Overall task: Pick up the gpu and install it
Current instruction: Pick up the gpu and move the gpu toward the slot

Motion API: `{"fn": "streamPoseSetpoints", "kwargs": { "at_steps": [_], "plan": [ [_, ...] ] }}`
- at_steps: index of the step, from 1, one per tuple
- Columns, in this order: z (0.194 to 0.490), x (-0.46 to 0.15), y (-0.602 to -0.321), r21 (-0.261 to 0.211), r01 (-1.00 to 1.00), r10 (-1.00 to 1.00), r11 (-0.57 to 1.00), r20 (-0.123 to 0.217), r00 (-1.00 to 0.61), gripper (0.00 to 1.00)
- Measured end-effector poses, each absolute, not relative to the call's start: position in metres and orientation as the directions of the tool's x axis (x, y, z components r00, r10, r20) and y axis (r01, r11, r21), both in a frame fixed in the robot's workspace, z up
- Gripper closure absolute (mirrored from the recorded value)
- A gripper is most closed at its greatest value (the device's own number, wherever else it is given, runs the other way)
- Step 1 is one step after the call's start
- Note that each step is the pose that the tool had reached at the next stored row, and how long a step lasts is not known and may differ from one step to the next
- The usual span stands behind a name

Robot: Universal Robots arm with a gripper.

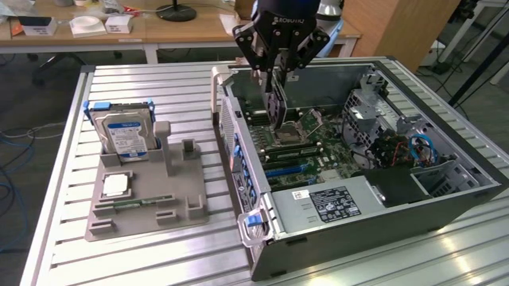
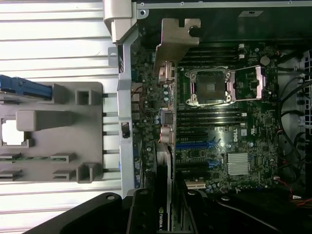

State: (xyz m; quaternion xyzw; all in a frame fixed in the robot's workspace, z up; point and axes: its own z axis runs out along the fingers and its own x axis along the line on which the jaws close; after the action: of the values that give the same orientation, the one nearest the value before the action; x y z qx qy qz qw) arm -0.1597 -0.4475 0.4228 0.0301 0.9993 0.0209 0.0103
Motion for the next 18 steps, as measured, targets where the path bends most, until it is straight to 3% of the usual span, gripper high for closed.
{"fn": "streamPoseSetpoints", "kwargs": {
  "at_steps": [18],
  "plan": [
    [0.422,-0.148,-0.448,0.042,0.057,0.058,0.997,-0.019,-0.998,0.74]
  ]
}}
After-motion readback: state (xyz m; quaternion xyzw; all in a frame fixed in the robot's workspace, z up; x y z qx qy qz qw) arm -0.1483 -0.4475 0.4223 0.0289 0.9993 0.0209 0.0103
